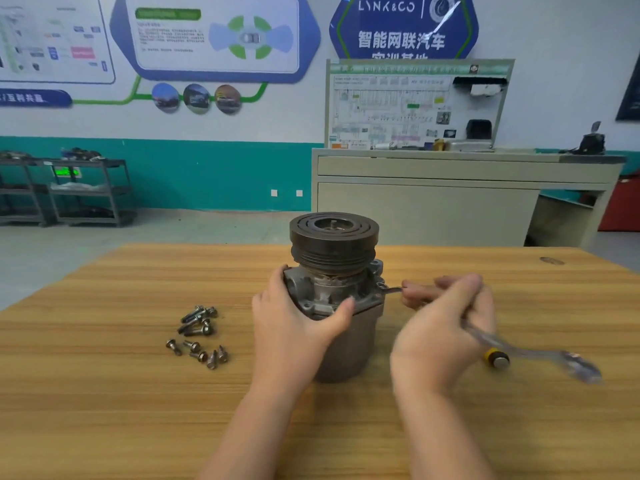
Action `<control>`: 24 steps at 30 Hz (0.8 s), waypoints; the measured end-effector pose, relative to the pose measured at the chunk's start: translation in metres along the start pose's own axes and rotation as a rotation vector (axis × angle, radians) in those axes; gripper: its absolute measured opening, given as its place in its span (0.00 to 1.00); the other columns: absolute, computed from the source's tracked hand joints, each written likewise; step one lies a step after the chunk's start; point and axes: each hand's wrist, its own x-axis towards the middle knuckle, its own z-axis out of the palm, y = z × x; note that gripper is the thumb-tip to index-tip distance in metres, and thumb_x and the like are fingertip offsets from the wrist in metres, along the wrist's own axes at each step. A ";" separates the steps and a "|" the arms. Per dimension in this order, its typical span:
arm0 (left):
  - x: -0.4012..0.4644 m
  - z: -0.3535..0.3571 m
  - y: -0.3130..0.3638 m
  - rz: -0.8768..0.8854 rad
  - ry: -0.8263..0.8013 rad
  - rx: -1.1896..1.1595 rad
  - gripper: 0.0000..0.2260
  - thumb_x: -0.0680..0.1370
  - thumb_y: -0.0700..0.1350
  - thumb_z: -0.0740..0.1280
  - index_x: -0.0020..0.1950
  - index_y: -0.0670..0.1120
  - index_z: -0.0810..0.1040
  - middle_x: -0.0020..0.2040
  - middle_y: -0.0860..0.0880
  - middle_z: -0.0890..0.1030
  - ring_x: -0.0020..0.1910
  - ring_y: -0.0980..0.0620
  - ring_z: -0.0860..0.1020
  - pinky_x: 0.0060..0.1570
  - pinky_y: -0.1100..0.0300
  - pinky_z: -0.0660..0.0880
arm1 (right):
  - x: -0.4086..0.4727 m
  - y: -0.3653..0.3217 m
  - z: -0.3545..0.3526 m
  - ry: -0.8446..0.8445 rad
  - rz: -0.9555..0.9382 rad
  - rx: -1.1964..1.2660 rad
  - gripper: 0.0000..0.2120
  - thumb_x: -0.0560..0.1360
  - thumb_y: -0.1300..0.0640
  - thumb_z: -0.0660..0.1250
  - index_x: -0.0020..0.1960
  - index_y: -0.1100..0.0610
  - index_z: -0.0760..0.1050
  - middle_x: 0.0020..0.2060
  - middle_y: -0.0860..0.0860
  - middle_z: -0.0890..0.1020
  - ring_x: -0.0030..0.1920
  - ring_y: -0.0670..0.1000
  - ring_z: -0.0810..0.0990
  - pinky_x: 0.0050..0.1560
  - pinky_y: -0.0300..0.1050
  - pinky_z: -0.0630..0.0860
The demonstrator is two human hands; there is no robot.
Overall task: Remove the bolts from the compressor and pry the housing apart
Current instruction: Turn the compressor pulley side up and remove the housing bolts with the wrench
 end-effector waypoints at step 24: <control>0.013 -0.003 -0.017 0.140 -0.020 -0.020 0.23 0.58 0.69 0.70 0.50 0.76 0.67 0.50 0.74 0.74 0.55 0.61 0.73 0.46 0.67 0.67 | 0.114 0.004 0.001 -0.673 0.808 0.278 0.26 0.76 0.38 0.57 0.37 0.57 0.79 0.29 0.52 0.80 0.25 0.46 0.77 0.22 0.35 0.73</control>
